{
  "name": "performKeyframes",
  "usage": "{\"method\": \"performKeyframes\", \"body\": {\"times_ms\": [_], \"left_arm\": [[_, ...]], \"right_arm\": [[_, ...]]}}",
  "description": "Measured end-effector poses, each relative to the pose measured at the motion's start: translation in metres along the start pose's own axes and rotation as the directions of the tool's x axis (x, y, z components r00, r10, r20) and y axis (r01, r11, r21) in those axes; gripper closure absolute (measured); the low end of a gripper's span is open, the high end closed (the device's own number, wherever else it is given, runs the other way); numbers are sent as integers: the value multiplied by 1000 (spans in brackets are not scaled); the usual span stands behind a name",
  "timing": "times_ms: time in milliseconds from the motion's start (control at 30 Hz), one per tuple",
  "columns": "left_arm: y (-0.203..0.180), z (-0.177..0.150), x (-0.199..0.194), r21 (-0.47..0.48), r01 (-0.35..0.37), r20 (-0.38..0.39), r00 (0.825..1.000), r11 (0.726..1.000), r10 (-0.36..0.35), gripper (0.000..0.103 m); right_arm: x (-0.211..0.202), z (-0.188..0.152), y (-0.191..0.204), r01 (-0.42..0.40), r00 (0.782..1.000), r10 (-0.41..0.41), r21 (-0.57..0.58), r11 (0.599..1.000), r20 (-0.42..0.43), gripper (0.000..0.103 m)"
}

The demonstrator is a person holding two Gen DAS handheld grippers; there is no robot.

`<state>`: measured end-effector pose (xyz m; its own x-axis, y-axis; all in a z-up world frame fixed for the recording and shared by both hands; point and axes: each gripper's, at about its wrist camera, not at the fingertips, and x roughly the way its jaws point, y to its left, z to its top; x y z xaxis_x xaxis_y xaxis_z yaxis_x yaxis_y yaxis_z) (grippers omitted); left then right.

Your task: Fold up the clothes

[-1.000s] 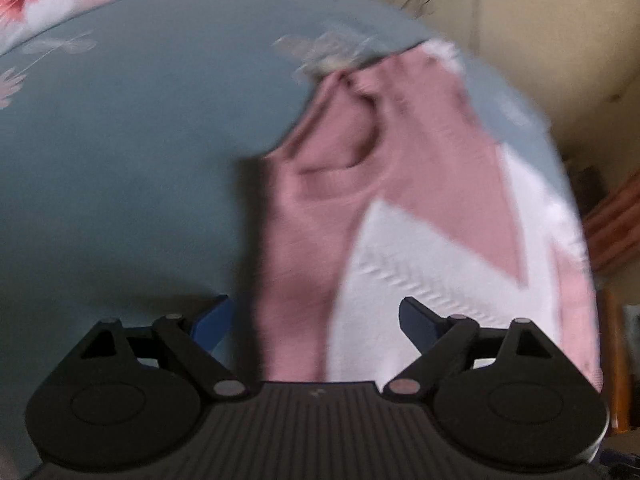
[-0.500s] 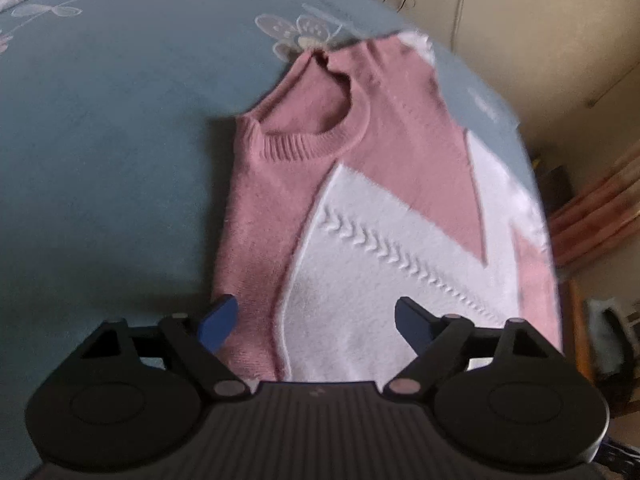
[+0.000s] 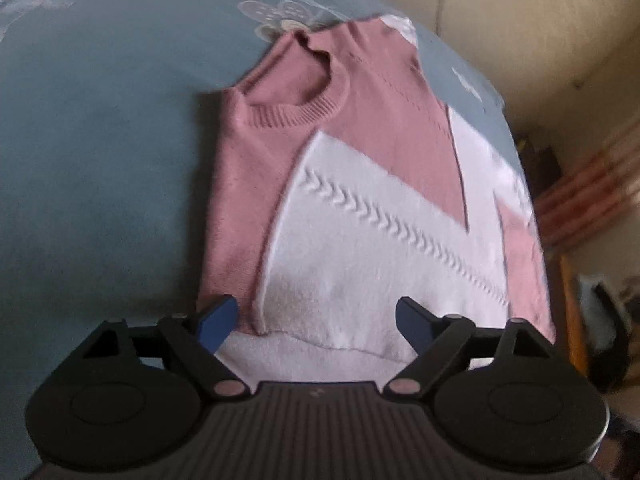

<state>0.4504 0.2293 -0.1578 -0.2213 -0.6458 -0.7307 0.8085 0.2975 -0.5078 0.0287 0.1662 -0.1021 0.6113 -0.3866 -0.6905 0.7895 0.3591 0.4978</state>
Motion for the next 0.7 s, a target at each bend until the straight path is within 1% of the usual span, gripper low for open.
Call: {"method": "performKeyframes", "body": {"times_ms": [67,133,167,233,267,333,433,500,700], "left_arm": [[-5,10,-6,-4,7,23,1000,1000,-7,17],[-12,25,-12,13,25,82,996,1000,-26,17],[-14,33,-12,6,41,112,993,999,-42,17],[-16,52,-4,-35,68,158,986,997,-62,16],[-16,59,1,-59,72,168,984,996,-61,16],[-15,70,16,-107,39,155,988,994,-22,16],[-14,77,36,-134,-12,104,994,991,26,16],[-19,74,34,-119,-24,105,994,993,37,18],[-33,65,28,-75,-62,110,991,995,70,19]], "right_arm": [[-2,1,-3,4,1000,-4,9,1000,8,42],[-2,2,-5,7,1000,-8,18,1000,14,42],[-1,2,-5,7,1000,-7,19,1000,11,42],[0,1,-4,5,1000,-5,17,1000,3,42],[1,0,-3,5,1000,-5,15,1000,-1,42],[1,-3,-2,6,1000,-6,5,1000,-7,42],[-4,-2,-4,19,1000,-19,4,1000,4,42],[-6,-1,-8,22,1000,-22,13,1000,11,42],[-8,1,-17,21,999,-22,39,999,27,42]]}}
